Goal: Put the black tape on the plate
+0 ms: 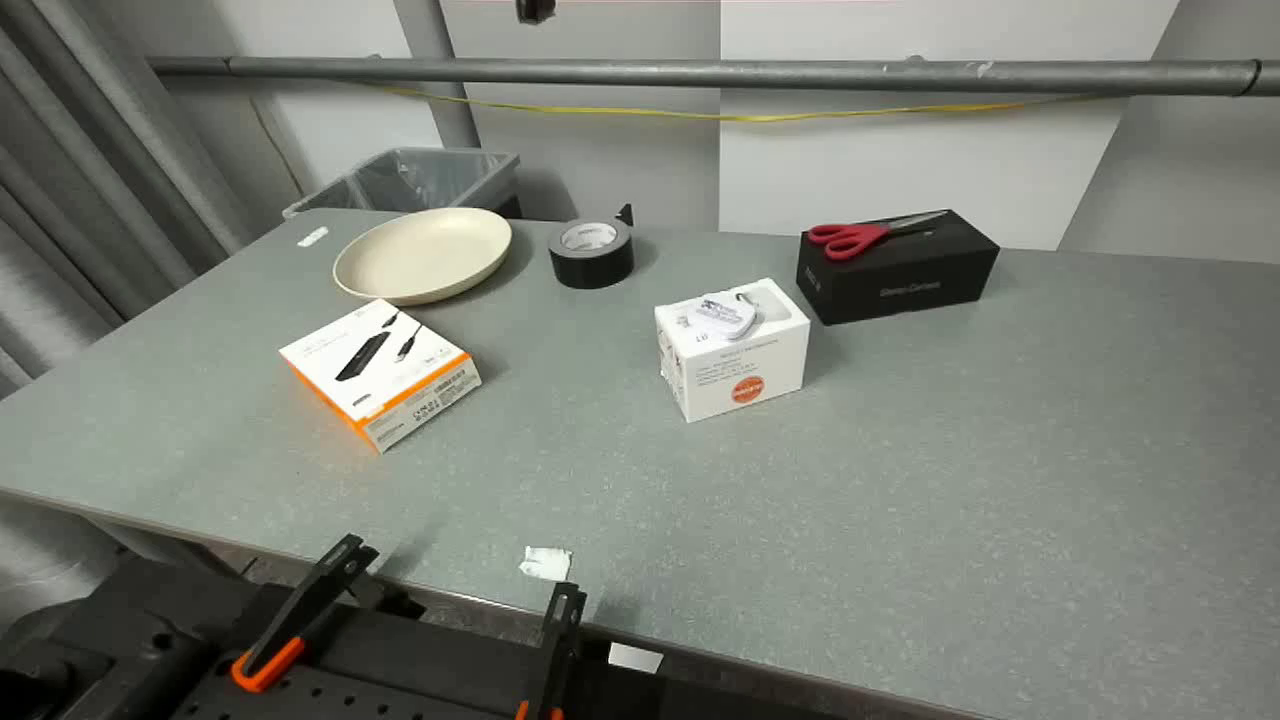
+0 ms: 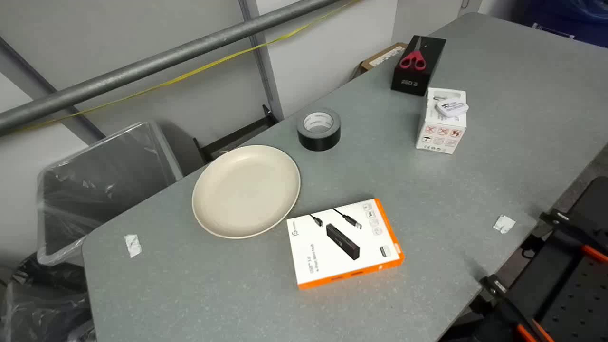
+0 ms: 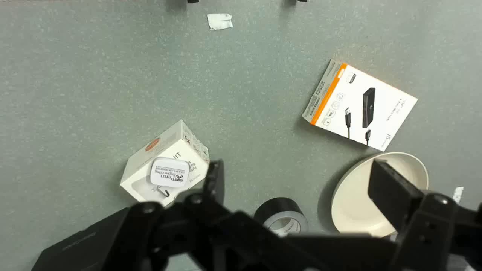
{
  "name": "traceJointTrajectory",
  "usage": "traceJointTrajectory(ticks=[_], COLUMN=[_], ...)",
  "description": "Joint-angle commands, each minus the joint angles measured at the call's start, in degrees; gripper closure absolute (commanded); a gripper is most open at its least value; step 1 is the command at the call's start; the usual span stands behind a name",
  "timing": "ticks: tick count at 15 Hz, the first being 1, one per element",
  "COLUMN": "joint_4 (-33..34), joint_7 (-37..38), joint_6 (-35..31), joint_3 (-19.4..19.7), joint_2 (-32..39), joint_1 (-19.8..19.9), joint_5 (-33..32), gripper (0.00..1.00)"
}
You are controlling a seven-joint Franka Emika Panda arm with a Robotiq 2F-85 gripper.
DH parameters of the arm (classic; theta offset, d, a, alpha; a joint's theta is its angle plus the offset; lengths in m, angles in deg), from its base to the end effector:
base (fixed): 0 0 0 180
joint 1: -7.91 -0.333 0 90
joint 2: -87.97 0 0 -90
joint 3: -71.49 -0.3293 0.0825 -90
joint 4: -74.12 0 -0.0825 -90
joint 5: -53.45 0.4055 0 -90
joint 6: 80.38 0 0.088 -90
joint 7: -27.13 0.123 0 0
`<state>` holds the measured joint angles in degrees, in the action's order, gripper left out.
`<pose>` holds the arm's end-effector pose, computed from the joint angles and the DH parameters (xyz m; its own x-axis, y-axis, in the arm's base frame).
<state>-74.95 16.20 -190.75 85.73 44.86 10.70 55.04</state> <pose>0.3329 -0.1010 0.4747 0.9935 -0.0635 0.0945 -0.0457 -0.9827 -0.1796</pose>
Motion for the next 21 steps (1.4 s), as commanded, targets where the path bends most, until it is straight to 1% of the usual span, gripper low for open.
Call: traceJointTrajectory(ticks=[1, 6, 8, 10, 12, 14, 15, 16, 17, 19, 21], joint_4=[0.1, 0.1, 3.1, 6.1, 8.3, 11.5, 13.7, 15.5, 9.8, 13.2, 14.6], joint_7=[-0.7, -0.7, 0.8, 2.0, 2.8, 5.0, 6.7, 8.0, 5.6, 7.1, 7.2], joint_6=[0.2, 0.2, -2.2, -8.4, -14.6, -19.7, -21.3, -21.5, -20.6, -21.4, -21.3], joint_3=[-0.9, -0.9, -1.8, -3.6, -5.7, -8.0, -9.1, -9.8, -9.5, -10.6, -10.7], joint_2=[0.3, 0.3, 5.4, 12.8, 18.8, 25.7, 29.2, 31.3, 24.7, 29.8, 31.5], joint_1=[1.1, 1.1, -0.5, -2.9, -4.1, -4.6, -4.5, -4.3, -3.4, -3.4, -3.4], joint_5=[0.7, 0.7, 2.2, 4.4, 6.5, 7.6, 7.6, 7.4, 6.1, 6.0, 6.0], gripper=[0.00, 0.00, 0.00, 0.00, 0.00, 0.00, 0.00, 0.00, 0.00, 0.00, 0.00])
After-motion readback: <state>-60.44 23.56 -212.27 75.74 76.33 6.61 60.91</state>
